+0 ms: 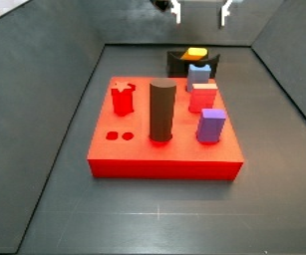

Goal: Pick up the square-circle object. Move up. Rotate the square-circle object. Place the square-circle object on the fixture. Regrasp the square-circle object. Move to above the board. Insert the square-circle object.
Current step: Regrasp the square-circle object.

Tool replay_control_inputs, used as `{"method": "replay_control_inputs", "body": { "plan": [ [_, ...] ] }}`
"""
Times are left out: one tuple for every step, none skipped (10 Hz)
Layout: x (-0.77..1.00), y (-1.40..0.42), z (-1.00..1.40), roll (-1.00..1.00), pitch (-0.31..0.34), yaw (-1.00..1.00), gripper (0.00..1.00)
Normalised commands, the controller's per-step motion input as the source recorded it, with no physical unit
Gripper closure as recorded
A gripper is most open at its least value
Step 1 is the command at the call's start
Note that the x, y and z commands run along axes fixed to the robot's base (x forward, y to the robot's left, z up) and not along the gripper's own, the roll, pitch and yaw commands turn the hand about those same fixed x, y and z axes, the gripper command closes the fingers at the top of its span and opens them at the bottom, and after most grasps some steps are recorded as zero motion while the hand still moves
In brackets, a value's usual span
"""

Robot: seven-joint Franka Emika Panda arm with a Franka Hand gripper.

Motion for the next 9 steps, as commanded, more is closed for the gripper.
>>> {"method": "replay_control_inputs", "body": {
  "plan": [
    [-0.03,0.01,0.73,0.03,0.017,0.03,0.0],
    [-0.03,0.01,0.48,0.04,0.042,0.02,0.0],
    [-0.03,0.01,0.29,0.04,0.057,0.02,0.0],
    [-1.0,0.0,0.0,0.04,0.023,-0.02,0.0],
    [-1.0,0.0,-0.02,0.02,0.012,-0.03,0.0],
    [-1.0,0.0,0.01,0.03,-0.031,-0.05,0.0],
    [-1.0,0.0,0.01,0.05,-0.046,-0.05,0.0],
    [-1.0,0.0,0.01,0.06,-0.061,-0.04,0.0],
    [-1.0,0.0,0.01,0.06,-0.07,-0.04,0.0]
  ]
}}
